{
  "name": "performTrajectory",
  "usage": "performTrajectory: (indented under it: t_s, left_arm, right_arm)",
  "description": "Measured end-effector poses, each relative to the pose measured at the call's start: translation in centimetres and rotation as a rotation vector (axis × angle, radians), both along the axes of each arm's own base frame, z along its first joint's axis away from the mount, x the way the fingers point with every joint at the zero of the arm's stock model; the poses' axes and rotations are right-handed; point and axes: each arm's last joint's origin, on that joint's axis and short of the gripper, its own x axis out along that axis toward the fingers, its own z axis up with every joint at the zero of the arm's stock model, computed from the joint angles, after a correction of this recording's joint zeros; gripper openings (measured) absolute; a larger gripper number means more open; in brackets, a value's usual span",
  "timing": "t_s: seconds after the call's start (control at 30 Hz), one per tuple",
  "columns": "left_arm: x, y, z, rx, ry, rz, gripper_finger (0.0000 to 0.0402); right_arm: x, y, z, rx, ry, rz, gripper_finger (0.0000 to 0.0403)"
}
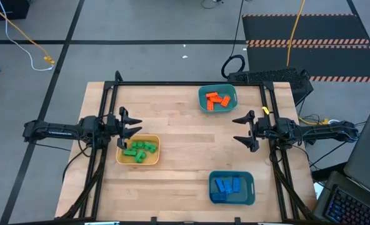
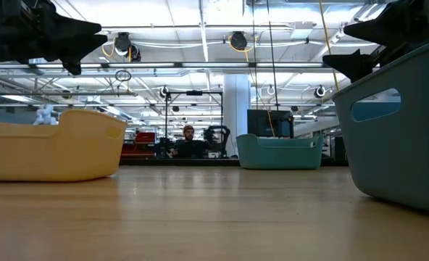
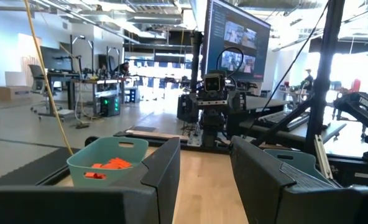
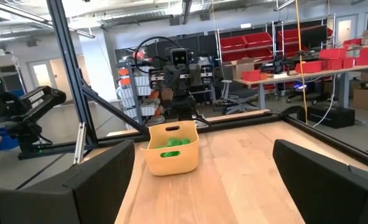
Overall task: Sort & place blocks by color
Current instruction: Return to Home Position
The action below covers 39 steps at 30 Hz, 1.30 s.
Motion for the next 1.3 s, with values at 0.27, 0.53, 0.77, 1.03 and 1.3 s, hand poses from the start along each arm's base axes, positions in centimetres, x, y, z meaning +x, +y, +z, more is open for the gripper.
performTrajectory:
  t_s: [0.27, 0.53, 0.77, 1.03, 1.3]
  left_arm:
    - [-0.7, 0.0, 0.6, 0.000, -0.074, -0.006, 0.0143]
    - [-1.8, 0.0, 0.4, 0.009, -0.137, -0.003, 0.0143]
    - [-1.8, 0.1, -0.2, 0.029, -0.070, 0.027, 0.0143]
    - [-2.1, 0.4, -0.3, 0.026, 0.154, 0.083, 0.0143]
    - [-2.3, 0.5, -0.7, 0.006, 0.247, 0.104, 0.0137]
  right_arm:
    - [-0.1, 0.0, -0.1, -0.001, 0.010, 0.000, 0.0375]
    - [-0.1, 0.0, -0.1, 0.009, 0.011, 0.001, 0.0375]
    - [-0.1, 0.0, -0.3, 0.029, 0.035, 0.006, 0.0375]
    - [-0.1, 0.0, -0.6, 0.025, 0.066, 0.006, 0.0375]
    - [-0.1, 0.0, -1.1, -0.004, 0.112, 0.002, 0.0353]
